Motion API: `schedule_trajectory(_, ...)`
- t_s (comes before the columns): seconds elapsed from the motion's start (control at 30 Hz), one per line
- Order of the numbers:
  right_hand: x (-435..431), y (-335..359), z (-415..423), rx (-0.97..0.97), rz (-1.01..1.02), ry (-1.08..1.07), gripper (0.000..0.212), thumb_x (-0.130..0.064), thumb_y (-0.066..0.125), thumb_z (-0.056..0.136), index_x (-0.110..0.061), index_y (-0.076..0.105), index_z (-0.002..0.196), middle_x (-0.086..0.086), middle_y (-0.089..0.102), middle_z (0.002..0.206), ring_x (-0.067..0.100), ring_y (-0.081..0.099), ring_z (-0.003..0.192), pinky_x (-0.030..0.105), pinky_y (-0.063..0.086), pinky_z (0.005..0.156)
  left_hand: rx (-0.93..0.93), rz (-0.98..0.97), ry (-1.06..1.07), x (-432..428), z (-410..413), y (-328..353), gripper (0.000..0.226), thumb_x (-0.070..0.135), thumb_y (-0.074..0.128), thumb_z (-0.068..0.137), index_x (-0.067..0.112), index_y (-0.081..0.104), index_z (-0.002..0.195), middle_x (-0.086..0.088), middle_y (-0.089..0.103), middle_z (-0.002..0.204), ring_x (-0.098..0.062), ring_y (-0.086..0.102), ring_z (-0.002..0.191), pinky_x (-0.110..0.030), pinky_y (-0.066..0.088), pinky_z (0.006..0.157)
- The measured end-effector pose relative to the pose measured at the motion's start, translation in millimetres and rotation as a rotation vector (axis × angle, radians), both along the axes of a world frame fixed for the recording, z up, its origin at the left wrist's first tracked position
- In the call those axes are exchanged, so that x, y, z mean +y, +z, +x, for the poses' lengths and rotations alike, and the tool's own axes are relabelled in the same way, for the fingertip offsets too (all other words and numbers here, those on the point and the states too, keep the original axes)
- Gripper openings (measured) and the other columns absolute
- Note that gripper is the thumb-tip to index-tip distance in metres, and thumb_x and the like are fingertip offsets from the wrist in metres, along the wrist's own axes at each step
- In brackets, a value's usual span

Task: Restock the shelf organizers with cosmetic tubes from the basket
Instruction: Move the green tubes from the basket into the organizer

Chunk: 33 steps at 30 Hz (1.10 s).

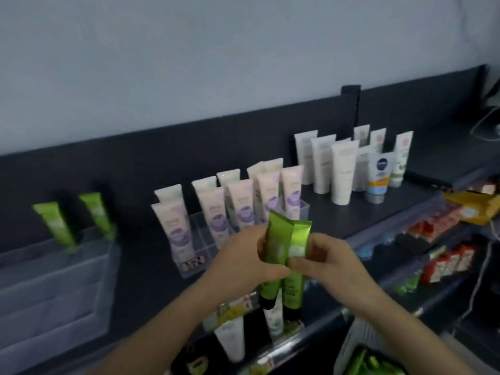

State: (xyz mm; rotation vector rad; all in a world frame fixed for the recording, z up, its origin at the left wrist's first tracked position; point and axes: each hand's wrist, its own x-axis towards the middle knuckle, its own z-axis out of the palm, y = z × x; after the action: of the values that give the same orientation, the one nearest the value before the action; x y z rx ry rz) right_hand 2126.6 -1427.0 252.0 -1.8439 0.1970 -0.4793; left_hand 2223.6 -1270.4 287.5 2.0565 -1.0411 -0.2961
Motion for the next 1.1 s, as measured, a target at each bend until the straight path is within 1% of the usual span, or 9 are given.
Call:
schedule_trajectory(0.1, 50, 24, 28, -0.048, -0.028, 0.081, 0.035, -0.037, 0.074, 0.064, -0.011, 0.070, 0.087, 0.022, 0.068, 0.087, 0.041, 0.063, 0.085, 0.056, 0.051, 0.075, -0.071, 0.002, 0.087, 56, 18, 27, 0.043, 0.033, 0.080, 0.061, 0.030, 0.063, 0.101, 0.010, 0.069, 0.094, -0.003, 0.065, 0.086, -0.032, 0.056, 0.075)
schedule_trajectory(0.2, 100, 38, 53, -0.053, -0.070, 0.162, 0.038, -0.040, 0.073, 0.066, -0.008, 0.066, 0.086, 0.026, 0.064, 0.086, 0.040, 0.061, 0.077, 0.054, 0.051, 0.070, -0.133, -0.007, 0.225, 111, 33, 45, 0.029, 0.020, 0.081, 0.065, 0.029, 0.061, 0.084, 0.015, 0.067, 0.077, 0.004, 0.061, 0.068, -0.015, 0.049, 0.058)
schedule_trajectory(0.3, 145, 42, 77, -0.053, -0.066, 0.189, 0.010, -0.018, 0.075, 0.077, -0.015, 0.068, 0.084, 0.011, 0.069, 0.079, 0.016, 0.063, 0.068, 0.037, 0.051, 0.062, -0.191, -0.020, 0.342, 159, 43, 52, 0.033, 0.021, 0.081, 0.067, 0.030, 0.051, 0.071, 0.019, 0.059, 0.062, 0.007, 0.053, 0.056, -0.009, 0.036, 0.048)
schedule_trajectory(0.37, 177, 45, 91, -0.071, -0.036, 0.213, 0.009, -0.013, 0.073, 0.079, -0.018, 0.067, 0.083, 0.002, 0.071, 0.076, 0.007, 0.065, 0.069, 0.026, 0.053, 0.062, -0.215, -0.035, 0.463, 191, 54, 55, 0.032, 0.024, 0.081, 0.067, 0.028, 0.049, 0.070, 0.013, 0.056, 0.065, 0.005, 0.052, 0.057, -0.011, 0.036, 0.048)
schedule_trajectory(0.47, 221, 54, 115, -0.138, -0.046, 0.199, 0.010, -0.012, 0.073, 0.079, -0.019, 0.065, 0.081, -0.003, 0.069, 0.076, 0.002, 0.063, 0.069, 0.016, 0.050, 0.061, -0.247, -0.085, 0.637, 237, 81, 59, 0.029, 0.025, 0.081, 0.066, 0.021, 0.055, 0.080, 0.007, 0.062, 0.079, -0.003, 0.059, 0.072, -0.021, 0.047, 0.059)
schedule_trajectory(0.57, 254, 64, 147, -0.218, -0.074, 0.143, 0.014, -0.015, 0.071, 0.080, -0.023, 0.060, 0.078, -0.008, 0.066, 0.075, -0.003, 0.059, 0.070, 0.010, 0.045, 0.058, -0.280, -0.138, 0.781, 273, 114, 63, 0.032, 0.021, 0.080, 0.068, 0.020, 0.054, 0.086, 0.013, 0.057, 0.079, 0.001, 0.054, 0.071, -0.012, 0.037, 0.053)
schedule_trajectory(0.77, 290, 67, 218, -0.242, 0.026, 0.004, 0.010, -0.018, 0.069, 0.083, -0.015, 0.061, 0.086, 0.001, 0.065, 0.085, 0.014, 0.061, 0.082, 0.025, 0.050, 0.069, -0.293, -0.250, 0.918, 311, 176, 52, 0.034, 0.015, 0.080, 0.071, 0.016, 0.051, 0.090, 0.008, 0.056, 0.081, -0.011, 0.054, 0.076, -0.016, 0.036, 0.056)
schedule_trajectory(1.0, 301, 53, 287, -0.211, -0.065, -0.107, 0.013, -0.019, 0.068, 0.084, -0.012, 0.059, 0.090, 0.004, 0.063, 0.092, 0.016, 0.060, 0.086, 0.031, 0.052, 0.077, -0.244, -0.153, 0.859, 321, 220, 27, 0.040, 0.018, 0.080, 0.071, 0.012, 0.054, 0.100, -0.003, 0.060, 0.097, -0.017, 0.056, 0.089, -0.025, 0.040, 0.070)
schedule_trajectory(1.1, 303, 46, 302, -0.158, -0.171, -0.078, 0.013, -0.018, 0.068, 0.084, -0.011, 0.060, 0.090, 0.004, 0.062, 0.091, 0.015, 0.059, 0.085, 0.028, 0.050, 0.075, -0.217, -0.121, 0.829, 324, 225, 17, 0.041, 0.016, 0.081, 0.071, 0.011, 0.054, 0.100, -0.003, 0.060, 0.097, -0.017, 0.056, 0.090, -0.027, 0.043, 0.072)
